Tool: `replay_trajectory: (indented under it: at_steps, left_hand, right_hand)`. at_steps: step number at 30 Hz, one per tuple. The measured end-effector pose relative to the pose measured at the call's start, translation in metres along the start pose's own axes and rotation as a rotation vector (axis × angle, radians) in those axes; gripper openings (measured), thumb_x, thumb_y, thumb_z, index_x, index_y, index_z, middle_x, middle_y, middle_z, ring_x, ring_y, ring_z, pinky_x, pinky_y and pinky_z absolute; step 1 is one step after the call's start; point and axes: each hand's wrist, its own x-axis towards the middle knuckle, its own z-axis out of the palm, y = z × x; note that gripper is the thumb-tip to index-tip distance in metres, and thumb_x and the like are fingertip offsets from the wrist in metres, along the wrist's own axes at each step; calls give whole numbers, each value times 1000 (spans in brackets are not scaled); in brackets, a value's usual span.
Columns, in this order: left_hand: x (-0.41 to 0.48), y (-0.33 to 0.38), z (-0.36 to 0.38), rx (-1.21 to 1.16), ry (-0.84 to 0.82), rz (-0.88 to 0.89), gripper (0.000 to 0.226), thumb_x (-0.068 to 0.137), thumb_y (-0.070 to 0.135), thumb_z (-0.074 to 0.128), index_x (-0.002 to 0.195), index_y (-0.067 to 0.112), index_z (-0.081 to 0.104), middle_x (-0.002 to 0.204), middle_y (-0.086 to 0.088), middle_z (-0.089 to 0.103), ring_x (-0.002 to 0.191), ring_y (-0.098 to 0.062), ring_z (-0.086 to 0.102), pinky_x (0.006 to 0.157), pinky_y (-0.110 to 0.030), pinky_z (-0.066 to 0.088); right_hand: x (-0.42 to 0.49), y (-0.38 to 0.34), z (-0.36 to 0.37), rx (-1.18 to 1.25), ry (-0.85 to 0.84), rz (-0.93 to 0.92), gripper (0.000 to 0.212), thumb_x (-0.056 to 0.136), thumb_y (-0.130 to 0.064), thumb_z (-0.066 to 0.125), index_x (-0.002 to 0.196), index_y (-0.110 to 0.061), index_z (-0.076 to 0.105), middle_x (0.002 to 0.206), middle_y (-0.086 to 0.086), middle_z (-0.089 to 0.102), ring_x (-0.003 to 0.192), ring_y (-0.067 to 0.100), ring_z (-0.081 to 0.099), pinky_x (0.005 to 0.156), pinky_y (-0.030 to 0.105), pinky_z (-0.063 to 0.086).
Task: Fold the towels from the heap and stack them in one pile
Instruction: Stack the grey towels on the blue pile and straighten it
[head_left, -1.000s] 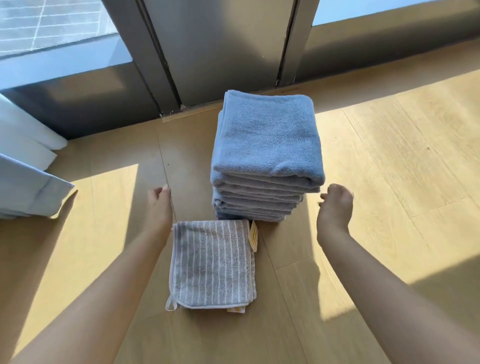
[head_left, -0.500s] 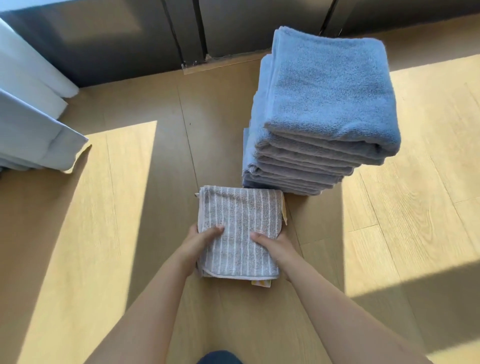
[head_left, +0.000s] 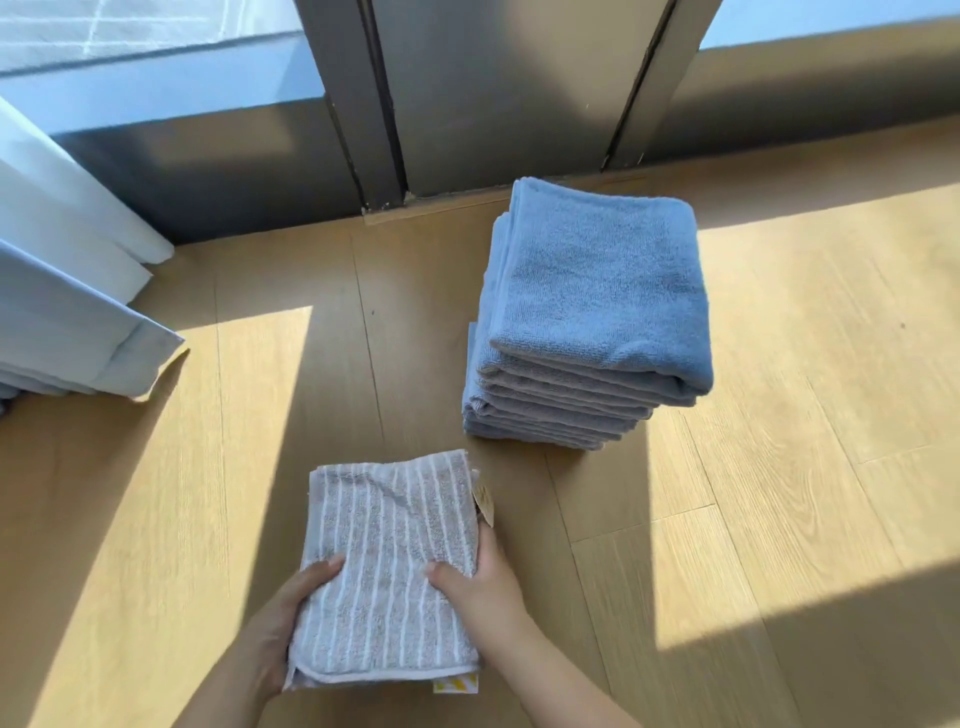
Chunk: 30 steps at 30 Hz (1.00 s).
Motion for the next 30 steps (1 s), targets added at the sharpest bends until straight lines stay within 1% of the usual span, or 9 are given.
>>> replay_trajectory:
  at_steps: [2, 5, 7, 14, 17, 20, 25, 27, 30]
  left_hand:
    - [-18, 19, -8, -86, -3, 104, 27, 74, 24, 68, 95, 9, 58, 62, -15, 71, 50, -30, 68, 42, -42, 54]
    - [-46, 56, -7, -97, -23, 260, 89, 5, 28, 93, 87, 10, 65, 64, -12, 72, 52, -26, 69, 42, -41, 55]
    - [-64, 79, -3, -115, -70, 335, 83, -6, 31, 91, 73, 11, 74, 68, -11, 73, 55, -25, 70, 44, -40, 55]
    - [-150, 130, 29, -71, -170, 460, 99, 4, 26, 91, 97, 9, 61, 76, -16, 73, 63, -30, 71, 52, -45, 57]
    - [-185, 151, 48, -51, -259, 535, 87, 16, 17, 88, 97, 5, 59, 75, -16, 73, 63, -30, 71, 50, -39, 57]
    - [-210, 171, 81, -4, -326, 593, 73, 33, 22, 87, 98, 6, 58, 75, -14, 73, 63, -28, 71, 50, -33, 58]
    - [-206, 199, 158, 122, -296, 733, 31, 83, 20, 58, 112, 9, 53, 93, -10, 71, 74, -21, 70, 64, -29, 58]
    - [-195, 205, 190, 173, -278, 781, 34, 89, 19, 54, 120, 8, 49, 111, -15, 66, 87, -25, 65, 76, -34, 53]
    - [-177, 204, 225, 233, -307, 797, 41, 77, 20, 63, 115, 13, 50, 106, -10, 64, 87, -26, 60, 78, -36, 45]
  right_hand:
    - [-4, -29, 10, -56, -29, -111, 54, 61, -47, 60, 111, -50, 41, 121, -8, 55, 110, 12, 56, 98, 38, 46]
    - [-10, -77, 17, -104, -27, -269, 62, 65, -44, 59, 124, -37, 41, 122, -4, 55, 112, 16, 56, 99, 38, 44]
    - [-17, -108, 15, -97, -14, -340, 65, 63, -45, 57, 125, -35, 41, 122, -2, 56, 113, 18, 56, 99, 39, 44]
    - [-67, -187, -6, 8, -61, -462, 41, 83, -24, 62, 111, -43, 38, 114, -9, 59, 103, 8, 57, 90, 29, 47]
    - [-92, -220, -25, 70, -50, -523, 40, 86, -16, 60, 115, -34, 40, 103, -15, 57, 98, 6, 58, 80, 21, 47]
    - [-110, -252, -55, 91, 40, -590, 41, 86, -16, 59, 119, -32, 41, 101, -15, 59, 100, 13, 59, 88, 32, 48]
    - [-120, -286, -122, 204, 170, -659, 44, 89, -9, 54, 129, -23, 42, 103, -3, 62, 96, 19, 61, 87, 35, 51]
    - [-115, -288, -148, 245, 223, -643, 42, 89, -10, 54, 129, -19, 43, 102, -1, 62, 96, 22, 61, 87, 38, 51]
    - [-106, -279, -181, 264, 280, -622, 36, 90, -13, 53, 125, -14, 46, 95, -1, 61, 84, 16, 61, 72, 30, 51]
